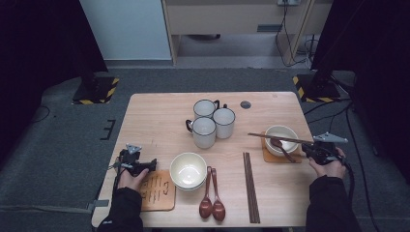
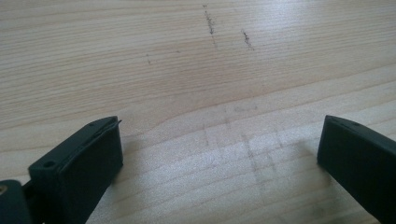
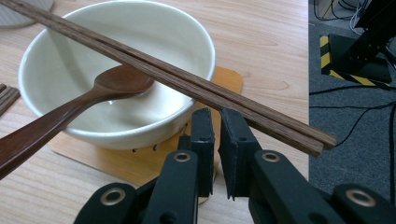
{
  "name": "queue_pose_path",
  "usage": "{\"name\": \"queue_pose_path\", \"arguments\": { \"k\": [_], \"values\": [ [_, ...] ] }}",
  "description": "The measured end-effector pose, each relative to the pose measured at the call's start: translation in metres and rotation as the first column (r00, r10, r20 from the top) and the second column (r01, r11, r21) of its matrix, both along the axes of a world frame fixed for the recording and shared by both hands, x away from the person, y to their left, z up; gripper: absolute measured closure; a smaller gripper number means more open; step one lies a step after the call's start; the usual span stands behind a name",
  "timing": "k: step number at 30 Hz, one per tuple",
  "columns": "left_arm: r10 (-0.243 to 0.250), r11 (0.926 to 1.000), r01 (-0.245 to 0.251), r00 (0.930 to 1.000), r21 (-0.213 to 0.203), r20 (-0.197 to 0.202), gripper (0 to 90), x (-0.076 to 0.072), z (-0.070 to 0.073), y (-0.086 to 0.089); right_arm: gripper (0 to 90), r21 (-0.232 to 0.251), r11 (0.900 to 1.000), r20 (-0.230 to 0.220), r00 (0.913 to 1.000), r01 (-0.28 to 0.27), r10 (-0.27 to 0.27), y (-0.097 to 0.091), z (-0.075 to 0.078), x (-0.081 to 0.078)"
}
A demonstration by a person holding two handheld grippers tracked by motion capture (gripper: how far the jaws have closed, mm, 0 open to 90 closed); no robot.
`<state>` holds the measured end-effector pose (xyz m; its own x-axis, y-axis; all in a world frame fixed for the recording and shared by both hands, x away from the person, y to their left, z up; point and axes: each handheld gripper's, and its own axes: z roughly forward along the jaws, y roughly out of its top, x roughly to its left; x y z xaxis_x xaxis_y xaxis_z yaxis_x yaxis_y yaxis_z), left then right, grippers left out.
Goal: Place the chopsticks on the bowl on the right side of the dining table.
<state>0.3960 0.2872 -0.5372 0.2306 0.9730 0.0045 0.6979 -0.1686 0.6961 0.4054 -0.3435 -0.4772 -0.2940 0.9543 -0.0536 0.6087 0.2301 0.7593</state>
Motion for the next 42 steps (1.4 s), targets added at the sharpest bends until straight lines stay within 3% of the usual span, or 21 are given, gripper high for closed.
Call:
{"name": "queue_pose_path", "arguments": {
  "k": [29, 34, 42],
  "values": [
    [0.000, 1.0000, 0.000, 1.0000, 0.000, 0.000, 0.0, 0.000, 0.000, 0.000, 82.0, -0.010, 0.9999, 0.003, 1.0000, 0.002, -0.002, 0.001, 0.000, 0.005],
    [0.000, 1.0000, 0.000, 1.0000, 0.000, 0.000, 0.0, 0.000, 0.000, 0.000, 81.6, 0.000, 1.0000, 0.017, 0.9999, -0.003, 0.003, 0.002, 0.003, 0.003],
    [0.001, 1.0000, -0.001, 1.0000, 0.000, 0.001, 0.0, 0.000, 0.000, 0.000, 79.8, 0.058, 0.9983, 0.064, 0.9979, -0.010, 0.006, 0.003, 0.018, 0.000]
  ]
}}
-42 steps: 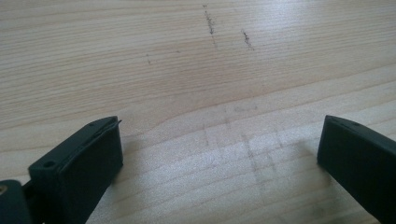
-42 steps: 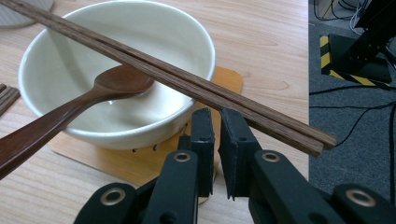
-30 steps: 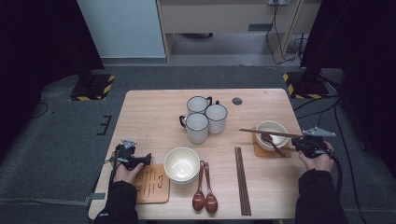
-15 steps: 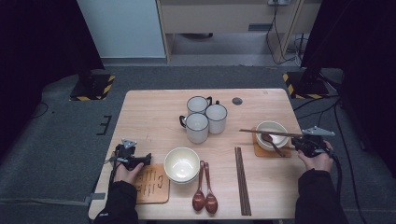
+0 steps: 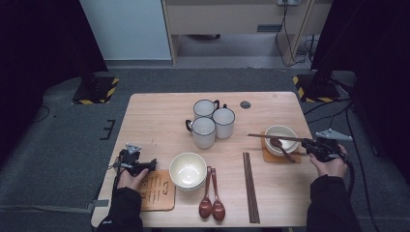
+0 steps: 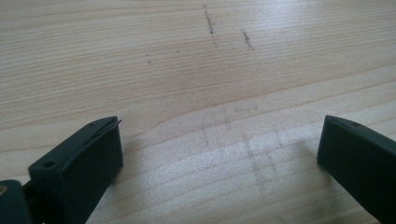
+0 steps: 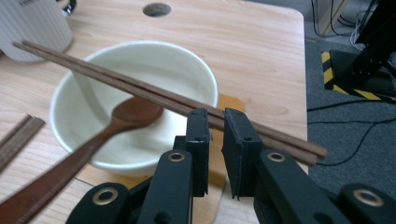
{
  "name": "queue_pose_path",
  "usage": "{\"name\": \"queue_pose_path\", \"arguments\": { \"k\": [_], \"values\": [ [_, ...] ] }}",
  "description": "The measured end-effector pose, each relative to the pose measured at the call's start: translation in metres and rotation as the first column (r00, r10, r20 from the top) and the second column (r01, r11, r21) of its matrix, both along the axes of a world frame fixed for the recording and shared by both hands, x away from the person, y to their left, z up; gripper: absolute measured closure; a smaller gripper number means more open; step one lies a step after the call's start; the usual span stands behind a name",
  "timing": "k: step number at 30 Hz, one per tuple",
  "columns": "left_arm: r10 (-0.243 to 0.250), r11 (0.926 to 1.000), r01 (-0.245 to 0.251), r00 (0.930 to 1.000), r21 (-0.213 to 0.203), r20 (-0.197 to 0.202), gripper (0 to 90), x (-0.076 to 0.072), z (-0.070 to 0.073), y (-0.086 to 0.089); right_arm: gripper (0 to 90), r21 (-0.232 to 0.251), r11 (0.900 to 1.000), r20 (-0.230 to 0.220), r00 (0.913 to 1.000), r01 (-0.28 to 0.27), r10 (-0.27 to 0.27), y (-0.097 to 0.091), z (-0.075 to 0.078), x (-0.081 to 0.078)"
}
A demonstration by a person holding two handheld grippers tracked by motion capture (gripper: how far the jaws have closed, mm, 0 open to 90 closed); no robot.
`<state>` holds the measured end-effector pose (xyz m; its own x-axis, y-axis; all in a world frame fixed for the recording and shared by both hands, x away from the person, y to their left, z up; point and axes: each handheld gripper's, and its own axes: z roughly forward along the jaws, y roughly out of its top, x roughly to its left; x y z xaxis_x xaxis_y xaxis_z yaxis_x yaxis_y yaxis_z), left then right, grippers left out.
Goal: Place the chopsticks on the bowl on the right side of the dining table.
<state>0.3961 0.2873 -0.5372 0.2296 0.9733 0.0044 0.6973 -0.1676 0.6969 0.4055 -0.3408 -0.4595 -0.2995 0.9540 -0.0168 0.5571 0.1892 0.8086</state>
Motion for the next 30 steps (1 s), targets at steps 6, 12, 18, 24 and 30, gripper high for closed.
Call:
{"name": "queue_pose_path", "arguments": {
  "k": [6, 12, 18, 24, 30],
  "values": [
    [0.001, 1.0000, -0.001, 1.0000, 0.000, 0.001, 0.0, 0.000, 0.000, 0.000, 78.8, 0.027, 0.9993, 0.026, 0.9994, -0.024, 0.024, 0.008, 0.009, 0.003],
    [0.001, 1.0000, -0.001, 1.0000, 0.000, 0.001, 0.0, 0.000, 0.000, 0.000, 77.4, 0.039, 0.9981, 0.045, 0.9979, -0.048, 0.046, 0.018, 0.015, 0.007],
    [0.002, 1.0000, -0.002, 1.0000, 0.000, 0.001, 0.0, 0.000, 0.000, 0.000, 75.6, 0.049, 0.9967, 0.060, 0.9963, -0.065, 0.062, 0.023, 0.021, 0.011],
    [0.001, 1.0000, -0.001, 1.0000, 0.001, 0.000, 0.0, 0.000, 0.000, 0.000, 74.3, 0.051, 0.9952, 0.059, 0.9951, -0.083, 0.080, 0.029, 0.022, 0.018],
    [0.001, 1.0000, -0.001, 1.0000, 0.001, 0.000, 0.0, 0.000, 0.000, 0.000, 71.9, 0.047, 0.9944, 0.057, 0.9942, -0.094, 0.092, 0.036, 0.021, 0.028]
  ]
}}
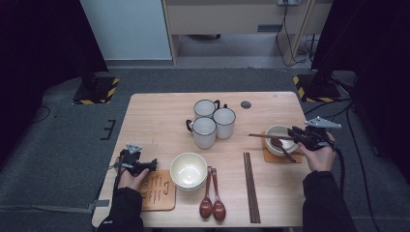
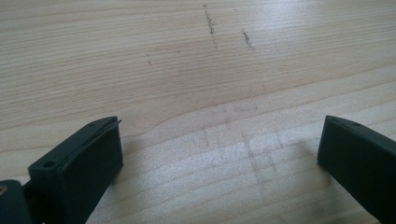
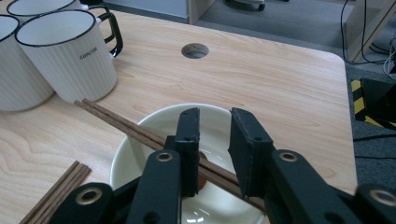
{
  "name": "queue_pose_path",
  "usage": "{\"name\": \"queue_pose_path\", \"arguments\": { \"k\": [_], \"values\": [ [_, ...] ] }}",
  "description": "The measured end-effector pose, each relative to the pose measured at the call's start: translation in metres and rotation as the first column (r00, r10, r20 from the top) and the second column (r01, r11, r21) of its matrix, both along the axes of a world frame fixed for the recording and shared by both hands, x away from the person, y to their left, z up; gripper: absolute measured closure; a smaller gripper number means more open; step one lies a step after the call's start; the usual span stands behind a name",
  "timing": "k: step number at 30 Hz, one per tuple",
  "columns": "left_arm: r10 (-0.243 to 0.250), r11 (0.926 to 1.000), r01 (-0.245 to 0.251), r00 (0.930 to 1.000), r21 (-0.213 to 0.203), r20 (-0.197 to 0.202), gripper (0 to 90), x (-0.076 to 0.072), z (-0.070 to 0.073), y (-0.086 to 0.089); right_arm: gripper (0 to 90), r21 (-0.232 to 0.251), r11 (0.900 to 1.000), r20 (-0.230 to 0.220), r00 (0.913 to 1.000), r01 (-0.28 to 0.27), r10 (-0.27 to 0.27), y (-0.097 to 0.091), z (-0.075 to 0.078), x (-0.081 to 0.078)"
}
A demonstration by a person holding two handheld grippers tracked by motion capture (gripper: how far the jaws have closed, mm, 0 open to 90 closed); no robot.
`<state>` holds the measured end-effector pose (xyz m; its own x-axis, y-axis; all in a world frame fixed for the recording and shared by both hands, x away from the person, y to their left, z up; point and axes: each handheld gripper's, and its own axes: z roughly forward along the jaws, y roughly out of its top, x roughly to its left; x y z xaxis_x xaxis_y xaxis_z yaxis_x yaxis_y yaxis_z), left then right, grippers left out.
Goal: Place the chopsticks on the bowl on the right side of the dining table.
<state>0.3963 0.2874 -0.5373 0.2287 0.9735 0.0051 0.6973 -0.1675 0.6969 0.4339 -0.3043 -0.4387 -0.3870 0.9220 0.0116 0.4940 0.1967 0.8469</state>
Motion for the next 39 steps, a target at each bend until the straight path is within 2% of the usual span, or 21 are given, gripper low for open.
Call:
{"name": "queue_pose_path", "arguments": {
  "k": [12, 18, 26, 39],
  "values": [
    [-0.001, 1.0000, 0.001, 1.0000, 0.000, 0.000, 0.0, 0.000, 0.000, 0.000, 70.5, 0.005, 0.9997, -0.006, 0.9997, -0.023, 0.023, 0.013, -0.001, 0.017],
    [-0.001, 1.0000, 0.001, 1.0000, -0.001, -0.001, 0.0, 0.000, 0.000, 0.000, 69.4, -0.005, 0.9997, -0.025, 0.9994, -0.024, 0.023, 0.017, -0.008, 0.023],
    [-0.001, 1.0000, 0.001, 1.0000, -0.001, 0.000, 0.0, 0.000, 0.000, 0.000, 69.4, -0.018, 0.9992, -0.057, 0.9978, -0.036, 0.035, 0.022, -0.017, 0.026],
    [-0.001, 1.0000, 0.001, 1.0000, -0.001, -0.001, 0.0, 0.000, 0.000, 0.000, 68.8, -0.051, 0.9974, -0.083, 0.9955, -0.051, 0.047, 0.026, -0.025, 0.029]
  ]
}}
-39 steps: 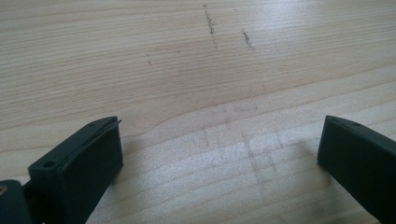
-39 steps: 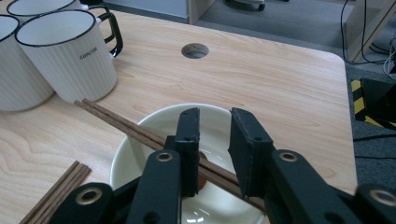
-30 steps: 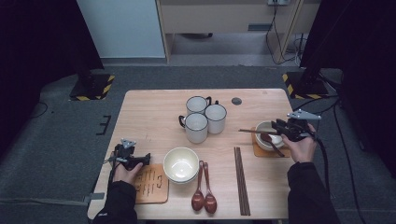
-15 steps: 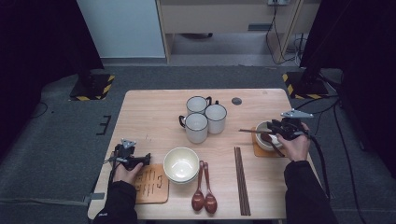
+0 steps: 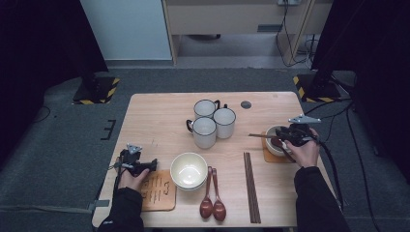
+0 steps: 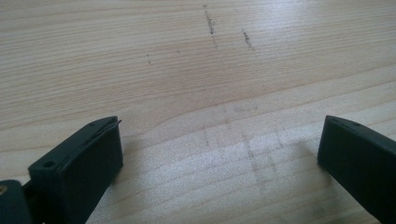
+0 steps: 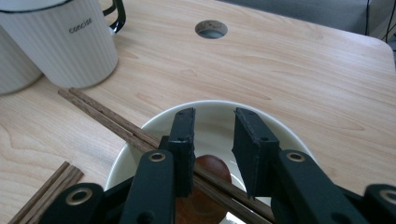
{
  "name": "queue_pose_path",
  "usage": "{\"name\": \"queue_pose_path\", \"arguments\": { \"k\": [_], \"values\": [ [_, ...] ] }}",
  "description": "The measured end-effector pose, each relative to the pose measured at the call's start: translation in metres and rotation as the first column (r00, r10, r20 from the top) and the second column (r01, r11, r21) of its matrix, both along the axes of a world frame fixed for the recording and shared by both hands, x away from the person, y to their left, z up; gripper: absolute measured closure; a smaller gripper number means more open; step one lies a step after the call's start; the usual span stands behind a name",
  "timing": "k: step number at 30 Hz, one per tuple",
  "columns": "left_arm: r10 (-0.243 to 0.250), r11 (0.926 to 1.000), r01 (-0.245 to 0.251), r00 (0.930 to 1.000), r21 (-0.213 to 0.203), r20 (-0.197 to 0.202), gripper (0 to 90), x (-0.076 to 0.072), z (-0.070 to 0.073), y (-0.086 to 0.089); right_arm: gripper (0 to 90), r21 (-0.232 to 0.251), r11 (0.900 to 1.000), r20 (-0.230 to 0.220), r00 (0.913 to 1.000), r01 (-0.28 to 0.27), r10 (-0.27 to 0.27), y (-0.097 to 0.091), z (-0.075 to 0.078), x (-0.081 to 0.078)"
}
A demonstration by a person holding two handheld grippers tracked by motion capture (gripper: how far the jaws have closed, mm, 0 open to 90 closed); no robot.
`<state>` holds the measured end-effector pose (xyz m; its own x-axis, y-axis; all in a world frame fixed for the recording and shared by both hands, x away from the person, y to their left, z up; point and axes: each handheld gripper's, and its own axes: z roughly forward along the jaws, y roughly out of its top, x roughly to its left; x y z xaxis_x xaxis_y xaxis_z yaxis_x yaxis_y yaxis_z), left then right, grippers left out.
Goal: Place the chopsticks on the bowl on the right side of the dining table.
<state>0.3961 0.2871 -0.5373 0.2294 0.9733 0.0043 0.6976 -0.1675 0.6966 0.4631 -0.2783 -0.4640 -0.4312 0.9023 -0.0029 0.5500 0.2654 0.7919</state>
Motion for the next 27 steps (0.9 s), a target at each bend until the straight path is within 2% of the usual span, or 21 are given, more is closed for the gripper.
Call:
{"name": "queue_pose_path", "arguments": {
  "k": [6, 27],
  "values": [
    [0.000, 1.0000, 0.000, 1.0000, 0.000, 0.000, 0.0, 0.0000, 0.0000, 0.0000, 68.2, -0.016, 0.9999, -0.007, 1.0000, -0.003, 0.003, 0.0009, -0.0026, 0.0015],
    [0.000, 1.0000, 0.000, 1.0000, 0.000, 0.000, 0.0, 0.0000, 0.0000, 0.0000, 69.5, -0.007, 0.9999, -0.027, 0.9995, -0.015, 0.015, 0.0006, -0.0024, 0.0017]
  ]
}}
